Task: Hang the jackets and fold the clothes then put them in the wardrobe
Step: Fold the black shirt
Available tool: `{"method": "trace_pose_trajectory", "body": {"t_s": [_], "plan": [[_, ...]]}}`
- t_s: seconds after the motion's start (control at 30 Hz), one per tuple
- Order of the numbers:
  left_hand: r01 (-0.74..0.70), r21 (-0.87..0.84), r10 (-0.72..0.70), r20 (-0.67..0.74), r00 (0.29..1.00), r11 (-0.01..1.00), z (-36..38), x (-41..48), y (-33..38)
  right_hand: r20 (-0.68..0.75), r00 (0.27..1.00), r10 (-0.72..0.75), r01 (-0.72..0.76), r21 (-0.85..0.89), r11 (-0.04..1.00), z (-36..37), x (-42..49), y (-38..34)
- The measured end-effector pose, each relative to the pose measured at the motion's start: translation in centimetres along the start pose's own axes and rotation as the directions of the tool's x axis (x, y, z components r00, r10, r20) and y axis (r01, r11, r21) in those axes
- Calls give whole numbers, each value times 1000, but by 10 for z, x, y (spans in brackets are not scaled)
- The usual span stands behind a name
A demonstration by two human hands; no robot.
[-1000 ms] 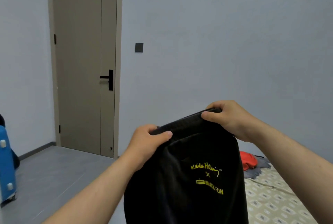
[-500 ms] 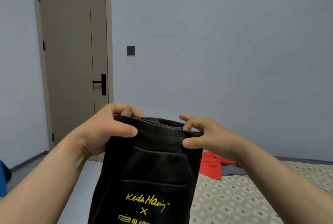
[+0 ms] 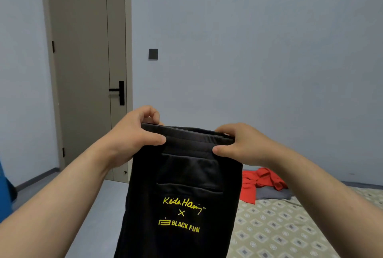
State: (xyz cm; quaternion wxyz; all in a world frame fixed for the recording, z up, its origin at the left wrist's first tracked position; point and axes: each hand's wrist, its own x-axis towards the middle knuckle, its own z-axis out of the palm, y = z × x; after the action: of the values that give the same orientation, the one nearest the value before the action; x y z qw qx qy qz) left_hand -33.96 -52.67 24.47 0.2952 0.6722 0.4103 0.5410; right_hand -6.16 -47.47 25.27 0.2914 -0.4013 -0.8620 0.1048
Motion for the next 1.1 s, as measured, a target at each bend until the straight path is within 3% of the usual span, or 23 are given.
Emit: {"method": "trace_pose_trajectory", "body": {"t_s": [0.07,0.2,0.4,0.53,0.67,0.77,0.9,0.97,1.1], "plan": [[-13,20,14,-11,1000,1000,10,3,1,93,996,-12,28,-169,985,-5,6,-11],[-33,17,32,21,999,999,20,6,8,188,981,-47,68,-107,992,1,13,-26],[-10,-146,-3,-88,996,989,19,-3,-15,132,988,-84,69,111,991,1,16,-27],[225,-128,-220,52,974,966,29,-45,-80,130,991,-23,-16,293,956,-5,17,-20],[480,55,-482,165,860,876,44,-95,-142,118,990,73,-121,483,867,-4,18,-10],[596,-40,-589,111,800,802,51,-121,-172,100,983,152,-181,614,769,-2,18,-4],[654,-234,-680,-51,731,720,34,-119,-181,113,962,248,-262,625,735,2,7,30],[630,-191,-653,-86,753,752,21,-106,-175,130,950,283,-302,603,738,9,-7,60],[607,86,-596,-125,794,790,11,-76,-173,207,910,360,-412,563,716,44,-45,123]]}}
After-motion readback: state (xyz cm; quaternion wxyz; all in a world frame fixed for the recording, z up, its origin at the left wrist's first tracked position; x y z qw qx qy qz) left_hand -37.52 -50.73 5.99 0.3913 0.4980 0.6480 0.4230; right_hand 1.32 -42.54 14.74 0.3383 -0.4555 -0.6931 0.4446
